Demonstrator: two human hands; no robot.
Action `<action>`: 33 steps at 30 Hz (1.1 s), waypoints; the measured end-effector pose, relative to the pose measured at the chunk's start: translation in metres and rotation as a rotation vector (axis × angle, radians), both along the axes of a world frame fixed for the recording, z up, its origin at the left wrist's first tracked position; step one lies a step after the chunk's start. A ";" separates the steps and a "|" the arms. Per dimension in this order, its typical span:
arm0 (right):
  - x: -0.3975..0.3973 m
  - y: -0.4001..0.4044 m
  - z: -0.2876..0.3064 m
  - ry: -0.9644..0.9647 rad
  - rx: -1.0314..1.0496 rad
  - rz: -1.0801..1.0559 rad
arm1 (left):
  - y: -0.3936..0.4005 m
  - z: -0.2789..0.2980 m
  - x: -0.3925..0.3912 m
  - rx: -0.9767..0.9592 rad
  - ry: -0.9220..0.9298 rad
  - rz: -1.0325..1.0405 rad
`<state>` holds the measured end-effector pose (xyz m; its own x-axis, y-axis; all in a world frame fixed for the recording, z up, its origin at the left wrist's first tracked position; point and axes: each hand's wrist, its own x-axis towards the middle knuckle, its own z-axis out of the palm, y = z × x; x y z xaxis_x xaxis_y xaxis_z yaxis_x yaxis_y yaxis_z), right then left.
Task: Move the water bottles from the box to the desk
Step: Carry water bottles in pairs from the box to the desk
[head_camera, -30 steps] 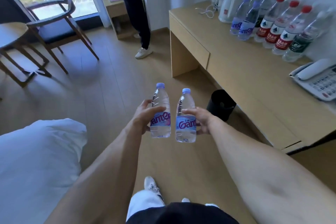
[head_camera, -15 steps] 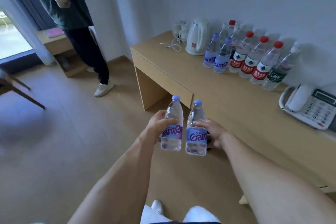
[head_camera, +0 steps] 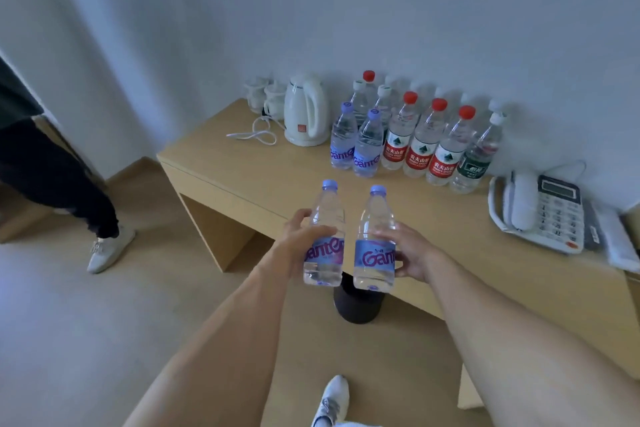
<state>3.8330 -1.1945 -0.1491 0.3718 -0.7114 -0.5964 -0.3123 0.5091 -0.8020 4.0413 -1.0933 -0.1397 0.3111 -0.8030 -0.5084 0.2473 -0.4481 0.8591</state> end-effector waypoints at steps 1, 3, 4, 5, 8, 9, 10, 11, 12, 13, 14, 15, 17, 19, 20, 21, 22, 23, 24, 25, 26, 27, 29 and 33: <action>0.003 -0.009 0.001 -0.008 -0.003 -0.023 | -0.013 0.001 0.003 -0.007 -0.007 -0.007; 0.005 -0.027 0.004 -0.024 -0.021 -0.069 | -0.040 0.004 0.008 -0.009 -0.060 -0.047; 0.006 -0.036 0.006 -0.032 -0.034 -0.087 | -0.053 0.005 0.010 -0.016 -0.077 -0.069; 0.006 -0.046 0.008 -0.040 -0.047 -0.106 | -0.067 0.006 0.012 -0.030 -0.082 -0.084; 0.005 -0.075 0.015 -0.059 -0.111 -0.176 | -0.103 0.008 0.012 -0.108 -0.069 -0.100; 0.003 -0.083 0.016 -0.060 -0.129 -0.202 | -0.113 0.009 0.010 -0.133 -0.061 -0.113; 0.001 -0.090 0.017 -0.055 -0.144 -0.225 | -0.123 0.010 0.007 -0.150 -0.053 -0.134; -0.002 -0.096 0.017 -0.047 -0.158 -0.243 | -0.131 0.010 0.004 -0.169 -0.045 -0.158; -0.004 -0.101 0.018 -0.041 -0.170 -0.257 | -0.140 0.010 0.002 -0.191 -0.035 -0.184; -0.007 -0.106 0.018 -0.041 -0.183 -0.271 | -0.149 0.010 -0.001 -0.211 -0.030 -0.213; -0.009 -0.111 0.018 -0.044 -0.200 -0.285 | -0.158 0.009 -0.003 -0.229 -0.033 -0.241; -0.012 -0.115 0.018 -0.046 -0.222 -0.299 | -0.167 0.008 -0.006 -0.248 -0.042 -0.268; -0.019 -0.122 0.017 -0.040 -0.278 -0.325 | -0.183 0.007 -0.010 -0.278 -0.072 -0.331; -0.024 -0.126 0.017 -0.036 -0.327 -0.347 | -0.197 0.006 -0.013 -0.289 -0.121 -0.394; -0.026 -0.128 0.017 -0.033 -0.344 -0.356 | -0.202 0.006 -0.015 -0.297 -0.149 -0.422; -0.028 -0.129 0.018 -0.032 -0.360 -0.360 | -0.208 0.006 -0.015 -0.309 -0.167 -0.444; -0.030 -0.131 0.019 -0.030 -0.381 -0.363 | -0.213 0.006 -0.016 -0.319 -0.177 -0.463; -0.030 -0.132 0.021 -0.023 -0.403 -0.364 | -0.217 0.006 -0.017 -0.324 -0.182 -0.478; -0.031 -0.133 0.022 -0.010 -0.428 -0.369 | -0.222 0.005 -0.018 -0.326 -0.187 -0.491; -0.030 -0.134 0.022 0.007 -0.448 -0.378 | -0.226 0.004 -0.018 -0.325 -0.190 -0.501; -0.030 -0.136 0.022 0.028 -0.458 -0.387 | -0.231 0.003 -0.018 -0.319 -0.194 -0.509; -0.029 -0.137 0.021 0.047 -0.461 -0.395 | -0.235 0.002 -0.018 -0.314 -0.201 -0.516; -0.029 -0.139 0.019 0.083 -0.469 -0.398 | -0.242 -0.002 -0.020 -0.314 -0.211 -0.533; -0.030 -0.142 0.011 0.174 -0.499 -0.398 | -0.246 -0.008 -0.024 -0.327 -0.219 -0.560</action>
<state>3.8027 -1.3365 -0.1385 -0.0490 -0.9811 -0.1874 -0.3237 0.1931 -0.9262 4.0172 -1.3394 -0.1474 -0.1280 -0.9744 -0.1849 -0.1410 -0.1667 0.9759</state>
